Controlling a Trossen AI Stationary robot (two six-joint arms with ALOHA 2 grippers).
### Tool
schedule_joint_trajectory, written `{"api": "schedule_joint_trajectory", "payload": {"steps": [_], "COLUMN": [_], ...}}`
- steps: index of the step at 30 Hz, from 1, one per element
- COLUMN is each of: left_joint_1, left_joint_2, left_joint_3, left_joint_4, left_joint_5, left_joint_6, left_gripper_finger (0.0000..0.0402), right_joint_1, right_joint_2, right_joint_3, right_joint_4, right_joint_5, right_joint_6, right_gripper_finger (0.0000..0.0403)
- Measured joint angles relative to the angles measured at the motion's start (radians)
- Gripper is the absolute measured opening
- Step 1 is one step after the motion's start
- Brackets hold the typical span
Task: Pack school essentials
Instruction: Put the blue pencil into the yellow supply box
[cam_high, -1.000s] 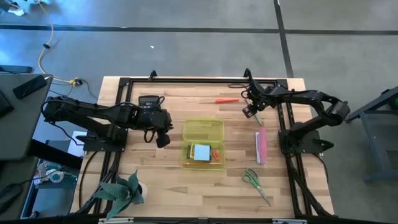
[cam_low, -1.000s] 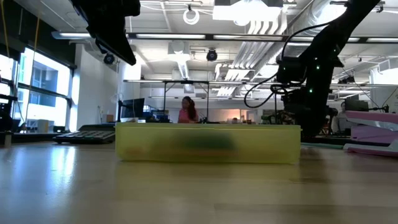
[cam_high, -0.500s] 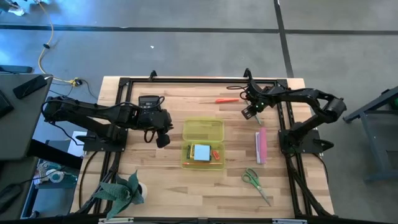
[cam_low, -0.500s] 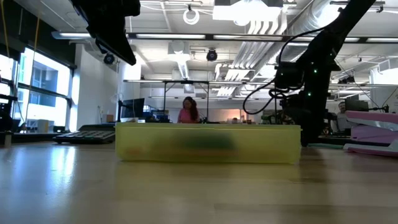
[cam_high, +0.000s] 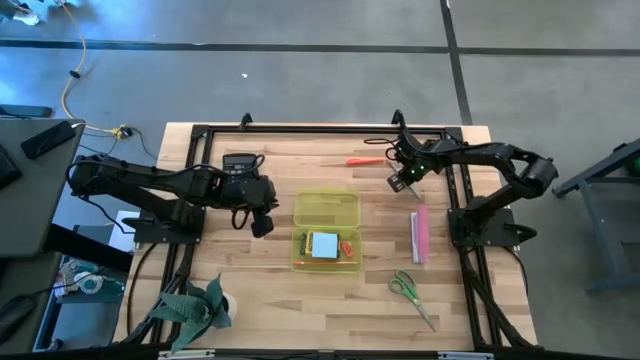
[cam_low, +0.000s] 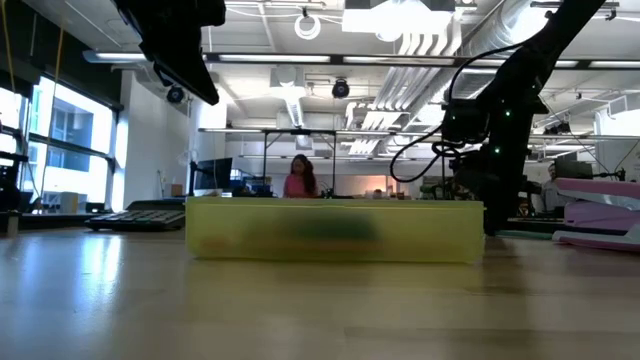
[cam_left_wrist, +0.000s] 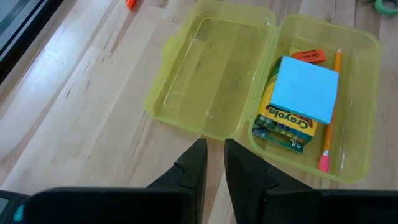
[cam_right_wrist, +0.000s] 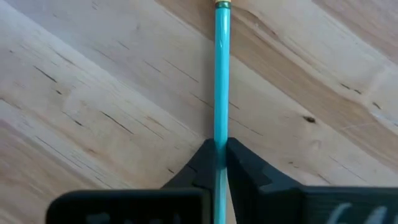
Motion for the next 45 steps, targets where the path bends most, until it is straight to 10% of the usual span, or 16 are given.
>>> {"api": "schedule_joint_trajectory", "payload": {"steps": [13,27,45], "left_joint_1": [0.0,0.0,0.0], "left_joint_2": [0.0,0.0,0.0], "left_joint_3": [0.0,0.0,0.0], "left_joint_4": [0.0,0.0,0.0], "left_joint_5": [0.002,0.002,0.003], "left_joint_6": [0.0,-0.003,-0.039], "left_gripper_finger": [0.0047,0.0047,0.0047], "right_joint_1": [0.089,0.54,0.926], "right_joint_2": [-0.201,-0.333,0.0], "right_joint_3": [-0.003,-0.001,0.001], "right_joint_4": [-0.048,0.357,1.0], "right_joint_5": [-0.001,-0.048,0.089], "right_joint_6": [0.055,0.158,0.145], "right_gripper_finger": [0.0005,0.0006,0.0007]}}
